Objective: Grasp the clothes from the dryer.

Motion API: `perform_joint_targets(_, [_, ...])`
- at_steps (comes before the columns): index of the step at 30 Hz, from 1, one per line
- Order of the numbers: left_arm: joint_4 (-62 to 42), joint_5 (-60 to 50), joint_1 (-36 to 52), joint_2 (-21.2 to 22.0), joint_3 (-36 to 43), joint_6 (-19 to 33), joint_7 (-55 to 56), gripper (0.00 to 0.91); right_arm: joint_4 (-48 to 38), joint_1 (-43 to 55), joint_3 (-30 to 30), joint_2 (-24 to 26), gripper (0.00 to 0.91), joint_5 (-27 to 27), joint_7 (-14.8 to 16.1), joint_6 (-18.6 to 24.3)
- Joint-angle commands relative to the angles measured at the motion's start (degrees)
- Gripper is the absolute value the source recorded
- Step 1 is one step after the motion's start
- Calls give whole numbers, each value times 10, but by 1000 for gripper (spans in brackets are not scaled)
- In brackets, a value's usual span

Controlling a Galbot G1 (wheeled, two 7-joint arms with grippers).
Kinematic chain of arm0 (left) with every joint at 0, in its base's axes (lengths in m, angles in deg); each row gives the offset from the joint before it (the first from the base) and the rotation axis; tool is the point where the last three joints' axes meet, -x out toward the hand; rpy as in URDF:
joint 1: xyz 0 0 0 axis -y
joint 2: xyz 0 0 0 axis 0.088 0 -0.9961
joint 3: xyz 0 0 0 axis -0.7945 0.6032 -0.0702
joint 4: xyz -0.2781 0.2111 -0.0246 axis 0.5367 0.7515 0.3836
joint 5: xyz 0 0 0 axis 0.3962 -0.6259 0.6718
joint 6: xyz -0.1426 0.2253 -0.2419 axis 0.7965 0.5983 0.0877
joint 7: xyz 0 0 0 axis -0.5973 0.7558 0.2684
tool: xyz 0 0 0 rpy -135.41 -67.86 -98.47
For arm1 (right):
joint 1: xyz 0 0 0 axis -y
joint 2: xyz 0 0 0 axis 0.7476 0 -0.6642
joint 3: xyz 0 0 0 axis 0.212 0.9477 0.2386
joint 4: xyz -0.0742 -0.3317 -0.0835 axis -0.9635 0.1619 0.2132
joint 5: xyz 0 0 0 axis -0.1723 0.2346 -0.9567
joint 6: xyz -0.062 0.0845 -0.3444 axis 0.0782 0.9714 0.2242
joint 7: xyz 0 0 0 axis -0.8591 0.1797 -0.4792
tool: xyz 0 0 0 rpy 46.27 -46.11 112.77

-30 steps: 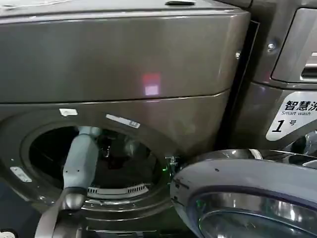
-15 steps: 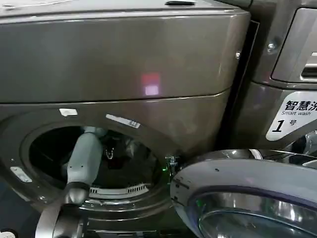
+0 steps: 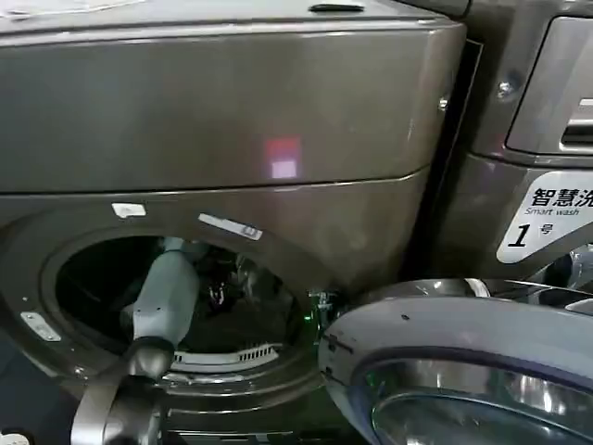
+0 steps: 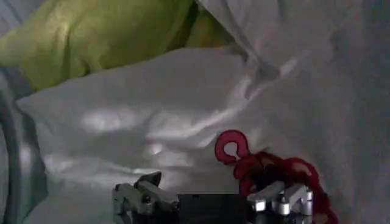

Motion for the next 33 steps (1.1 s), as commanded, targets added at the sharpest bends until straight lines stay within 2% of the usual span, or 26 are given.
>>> perform_joint_targets(1, [-53, 21, -1, -2, 0, -9, 2, 907, 1, -1, 0, -1, 907, -1, 0, 1])
perform_joint_targets(10, [-62, 30, -4, -6, -1, -12, -7, 907, 4, -1, 2, -4, 907, -1, -1, 1])
perform_joint_targets(11, [-60, 32, -4, -6, 0, -11, -14, 250, 4, -1, 2, -4, 907, -1, -1, 1])
perform_joint_targets(12, [-60, 35, -4, -7, 0, -11, -14, 137, 4, -1, 2, -4, 907, -1, -1, 1])
perform_joint_targets(13, [-60, 36, -4, -7, 0, -12, -14, 102, 5, -1, 2, -4, 907, -1, -1, 1])
perform_joint_targets(22, [-60, 47, -9, -7, 0, -14, -14, 34, 3, -2, 4, -5, 907, -1, 0, 2])
perform_joint_targets(33, [-58, 72, -9, -9, 3, -19, -13, 0, 3, 0, 8, -4, 907, -1, 0, 3])
